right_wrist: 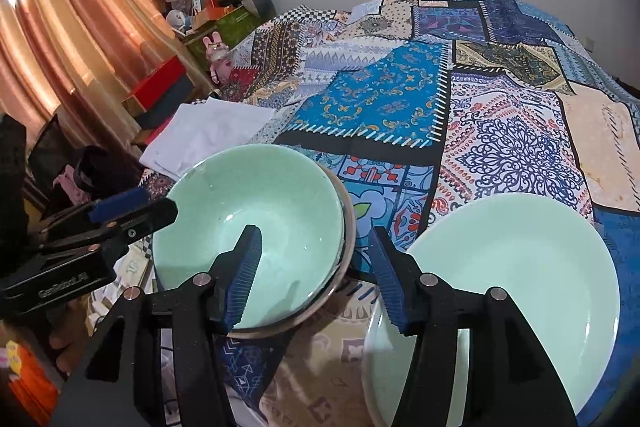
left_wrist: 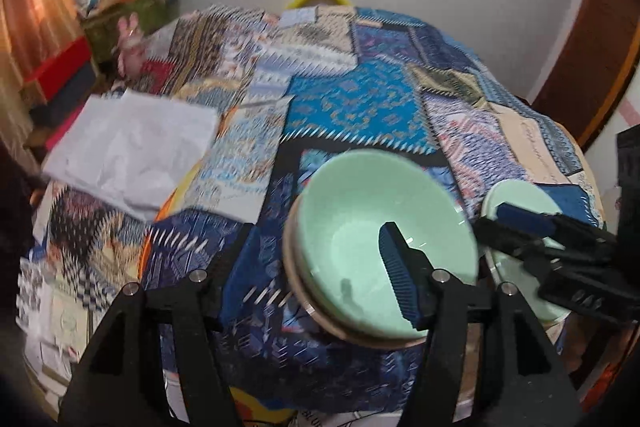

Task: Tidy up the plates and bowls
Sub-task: 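Grasp the rim of the stacked bowls with both tools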

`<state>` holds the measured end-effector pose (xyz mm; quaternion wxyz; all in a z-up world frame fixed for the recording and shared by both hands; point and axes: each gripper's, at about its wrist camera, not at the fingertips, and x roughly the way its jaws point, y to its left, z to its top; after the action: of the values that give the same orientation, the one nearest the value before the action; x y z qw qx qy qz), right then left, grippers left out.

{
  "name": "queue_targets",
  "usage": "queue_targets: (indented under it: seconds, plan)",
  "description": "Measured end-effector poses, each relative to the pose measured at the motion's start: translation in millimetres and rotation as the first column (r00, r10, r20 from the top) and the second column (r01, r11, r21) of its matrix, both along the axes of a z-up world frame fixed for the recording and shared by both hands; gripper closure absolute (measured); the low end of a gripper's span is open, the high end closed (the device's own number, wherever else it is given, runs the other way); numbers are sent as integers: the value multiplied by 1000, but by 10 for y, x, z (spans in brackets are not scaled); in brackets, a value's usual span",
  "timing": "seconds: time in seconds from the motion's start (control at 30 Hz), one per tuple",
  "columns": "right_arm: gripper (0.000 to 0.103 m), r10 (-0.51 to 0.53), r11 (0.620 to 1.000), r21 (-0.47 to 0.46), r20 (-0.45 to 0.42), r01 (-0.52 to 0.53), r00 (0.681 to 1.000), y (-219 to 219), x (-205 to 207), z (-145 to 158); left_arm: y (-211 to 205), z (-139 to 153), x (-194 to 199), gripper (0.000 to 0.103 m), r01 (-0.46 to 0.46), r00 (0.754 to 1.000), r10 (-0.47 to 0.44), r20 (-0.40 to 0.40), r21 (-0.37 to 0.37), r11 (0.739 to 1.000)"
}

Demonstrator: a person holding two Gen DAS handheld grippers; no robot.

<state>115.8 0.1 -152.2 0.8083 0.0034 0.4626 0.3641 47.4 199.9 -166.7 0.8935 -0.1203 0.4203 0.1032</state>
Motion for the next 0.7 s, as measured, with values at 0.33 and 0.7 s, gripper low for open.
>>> queue_targets:
  seconds: [0.33, 0.7]
  plan:
    - [51, 5, 1000, -18, -57, -6, 998, 94, 94, -155, 105, -366, 17, 41, -9, 999, 3, -52, -120, 993]
    - [54, 20, 999, -36, -126, -25, 992, 278, 127, -336, 127, -568, 110, 48, 13, 998, -23, -57, -167, 986]
